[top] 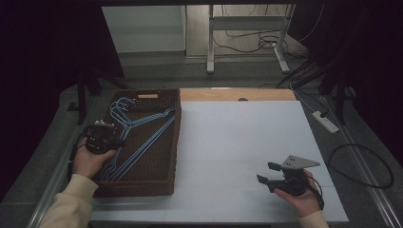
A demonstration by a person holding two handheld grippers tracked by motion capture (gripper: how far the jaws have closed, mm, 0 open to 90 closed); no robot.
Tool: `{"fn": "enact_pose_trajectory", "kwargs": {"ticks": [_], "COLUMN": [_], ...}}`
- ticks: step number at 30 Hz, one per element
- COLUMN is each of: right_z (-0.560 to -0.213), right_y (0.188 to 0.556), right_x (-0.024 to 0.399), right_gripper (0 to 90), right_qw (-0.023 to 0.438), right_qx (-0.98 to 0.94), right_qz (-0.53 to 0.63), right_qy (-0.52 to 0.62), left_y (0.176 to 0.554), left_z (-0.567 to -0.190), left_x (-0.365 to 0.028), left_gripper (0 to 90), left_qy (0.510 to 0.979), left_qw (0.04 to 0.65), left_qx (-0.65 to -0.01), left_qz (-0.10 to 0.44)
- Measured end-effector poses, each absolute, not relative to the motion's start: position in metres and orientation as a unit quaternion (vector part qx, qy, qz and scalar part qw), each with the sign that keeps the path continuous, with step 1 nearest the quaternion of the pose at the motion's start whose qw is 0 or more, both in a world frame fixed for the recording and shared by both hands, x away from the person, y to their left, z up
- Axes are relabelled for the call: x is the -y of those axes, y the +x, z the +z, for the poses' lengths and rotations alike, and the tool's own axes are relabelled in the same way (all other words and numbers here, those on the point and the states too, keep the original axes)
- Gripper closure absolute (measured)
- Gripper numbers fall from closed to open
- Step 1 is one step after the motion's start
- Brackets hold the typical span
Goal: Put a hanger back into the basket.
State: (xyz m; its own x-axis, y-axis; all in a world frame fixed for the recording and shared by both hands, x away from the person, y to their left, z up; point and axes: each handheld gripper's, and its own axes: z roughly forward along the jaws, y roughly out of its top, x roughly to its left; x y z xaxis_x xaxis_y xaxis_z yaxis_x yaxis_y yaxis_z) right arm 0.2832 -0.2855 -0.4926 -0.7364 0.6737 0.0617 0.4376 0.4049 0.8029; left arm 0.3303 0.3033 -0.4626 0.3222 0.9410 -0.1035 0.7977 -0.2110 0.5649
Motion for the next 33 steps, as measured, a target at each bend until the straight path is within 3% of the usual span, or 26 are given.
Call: {"fn": "enact_pose_trajectory", "kwargs": {"ticks": [4,10,15,22,33], "right_z": [-0.493,-0.493,-0.493,-0.492,-0.489], "right_y": [0.284,0.285,0.286,0.287,0.285], "right_x": [0.286,0.286,0.288,0.289,0.293], "right_gripper": [32.0,31.9,32.0,31.9,31.6], "right_qw": [0.137,0.138,0.139,0.137,0.137], "right_qx": [-0.826,-0.824,-0.823,-0.822,-0.815], "right_qz": [0.430,0.431,0.433,0.437,0.448], "right_qy": [0.337,0.341,0.341,0.339,0.342], "left_y": [0.327,0.316,0.304,0.279,0.243], "left_z": [-0.457,-0.443,-0.435,-0.421,-0.416], "left_x": [-0.300,-0.295,-0.289,-0.281,-0.255], "left_gripper": [61.4,54.1,42.2,38.0,34.7], "left_qy": [0.766,0.767,0.765,0.750,0.749], "left_qw": [0.287,0.357,0.396,0.440,0.485], "left_qx": [-0.550,-0.511,-0.485,-0.463,-0.423], "left_qz": [0.167,0.154,0.152,0.171,0.156]}}
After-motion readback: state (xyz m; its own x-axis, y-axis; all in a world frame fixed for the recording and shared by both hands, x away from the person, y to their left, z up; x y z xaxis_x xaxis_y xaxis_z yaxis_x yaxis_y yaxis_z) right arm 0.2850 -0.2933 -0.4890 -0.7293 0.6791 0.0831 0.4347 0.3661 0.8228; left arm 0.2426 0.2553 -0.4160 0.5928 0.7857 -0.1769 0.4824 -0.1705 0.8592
